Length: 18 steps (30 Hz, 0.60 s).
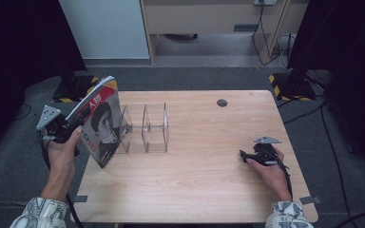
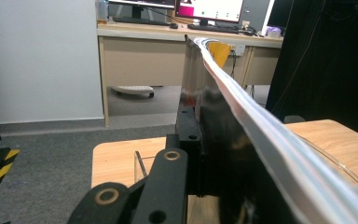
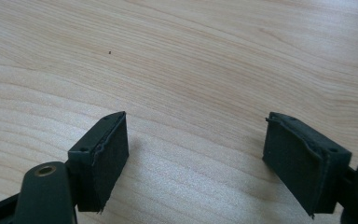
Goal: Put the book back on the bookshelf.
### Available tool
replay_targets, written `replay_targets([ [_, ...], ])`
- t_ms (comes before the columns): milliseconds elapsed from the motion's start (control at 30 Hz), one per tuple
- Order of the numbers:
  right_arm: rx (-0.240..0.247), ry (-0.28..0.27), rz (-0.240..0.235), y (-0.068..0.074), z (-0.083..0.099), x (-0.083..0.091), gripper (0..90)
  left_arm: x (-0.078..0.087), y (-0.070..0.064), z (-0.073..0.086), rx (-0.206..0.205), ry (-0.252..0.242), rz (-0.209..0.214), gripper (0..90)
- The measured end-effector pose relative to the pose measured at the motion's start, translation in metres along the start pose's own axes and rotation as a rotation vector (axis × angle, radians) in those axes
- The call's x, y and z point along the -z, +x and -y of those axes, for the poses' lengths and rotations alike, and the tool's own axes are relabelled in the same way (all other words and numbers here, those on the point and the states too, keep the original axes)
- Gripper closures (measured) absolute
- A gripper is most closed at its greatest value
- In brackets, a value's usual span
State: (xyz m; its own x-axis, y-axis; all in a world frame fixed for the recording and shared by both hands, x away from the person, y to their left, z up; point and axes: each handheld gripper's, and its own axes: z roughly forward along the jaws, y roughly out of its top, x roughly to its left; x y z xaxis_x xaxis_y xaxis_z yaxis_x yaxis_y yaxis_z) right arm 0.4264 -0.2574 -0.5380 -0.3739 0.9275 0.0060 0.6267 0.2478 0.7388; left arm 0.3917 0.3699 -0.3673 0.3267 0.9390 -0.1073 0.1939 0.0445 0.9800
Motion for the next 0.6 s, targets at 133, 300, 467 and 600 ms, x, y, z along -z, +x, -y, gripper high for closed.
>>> replay_targets([
  [133,-0.002,0.000,0.000,0.0001,0.0000,0.0000,22.2,0.0009,-0.0005,0.0002,-0.012,0.006,-0.007,85.1],
  [300,0.001,0.000,0.000,0.0000,0.0000,0.0000,22.2,0.0024,-0.0023,0.0008,-0.013,0.010,-0.014,84.5],
  [467,0.001,0.000,-0.001,0.0000,0.0000,0.0000,22.2,0.0031,-0.0042,0.0008,-0.017,0.016,-0.017,83.5],
  [600,-0.001,0.001,-0.001,0.0000,0.0000,0.0001,22.2,0.0029,-0.0043,0.0006,-0.021,0.019,-0.018,82.6],
])
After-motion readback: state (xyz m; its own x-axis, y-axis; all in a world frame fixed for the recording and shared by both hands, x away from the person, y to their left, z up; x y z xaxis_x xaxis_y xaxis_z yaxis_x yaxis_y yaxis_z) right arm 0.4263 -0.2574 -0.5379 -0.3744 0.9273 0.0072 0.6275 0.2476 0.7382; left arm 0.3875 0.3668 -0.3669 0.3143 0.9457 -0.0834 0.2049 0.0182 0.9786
